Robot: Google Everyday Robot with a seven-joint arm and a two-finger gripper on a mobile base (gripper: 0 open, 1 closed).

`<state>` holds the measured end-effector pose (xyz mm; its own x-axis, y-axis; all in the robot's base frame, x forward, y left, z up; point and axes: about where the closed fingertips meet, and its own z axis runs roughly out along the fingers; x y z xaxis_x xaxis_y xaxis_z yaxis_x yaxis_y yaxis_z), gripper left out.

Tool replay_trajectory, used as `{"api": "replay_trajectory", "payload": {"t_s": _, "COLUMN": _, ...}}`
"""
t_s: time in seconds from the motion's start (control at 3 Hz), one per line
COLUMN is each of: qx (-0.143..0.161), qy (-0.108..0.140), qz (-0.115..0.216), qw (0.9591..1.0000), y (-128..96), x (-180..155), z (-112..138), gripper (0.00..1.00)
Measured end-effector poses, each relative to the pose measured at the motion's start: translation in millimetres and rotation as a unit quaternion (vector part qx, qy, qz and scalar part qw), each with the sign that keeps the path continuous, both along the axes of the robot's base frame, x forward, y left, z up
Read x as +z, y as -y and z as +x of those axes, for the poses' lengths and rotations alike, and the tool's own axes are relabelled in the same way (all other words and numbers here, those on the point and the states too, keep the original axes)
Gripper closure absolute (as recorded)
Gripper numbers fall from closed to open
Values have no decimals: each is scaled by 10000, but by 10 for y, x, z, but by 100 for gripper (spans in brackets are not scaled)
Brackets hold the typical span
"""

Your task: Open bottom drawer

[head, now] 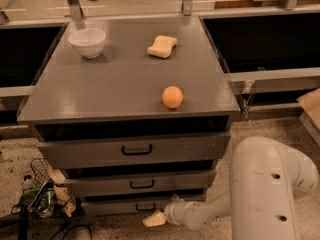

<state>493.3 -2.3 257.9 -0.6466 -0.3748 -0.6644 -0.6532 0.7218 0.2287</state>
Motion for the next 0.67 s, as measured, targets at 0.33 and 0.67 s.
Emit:
{"api": "replay_trajectory", "payload": {"t_s": 0.33, "qx": -100, "qy": 423, "qz": -10, "qw": 9991, "y": -56, "x": 120, "z": 135, "gripper": 0}}
{"api": "replay_trajectory", "payload": {"t_s": 0.67, "qx": -102, "qy": 425, "qz": -9, "qw": 9990, "y": -56, "x": 121, "z": 137, "gripper": 0}}
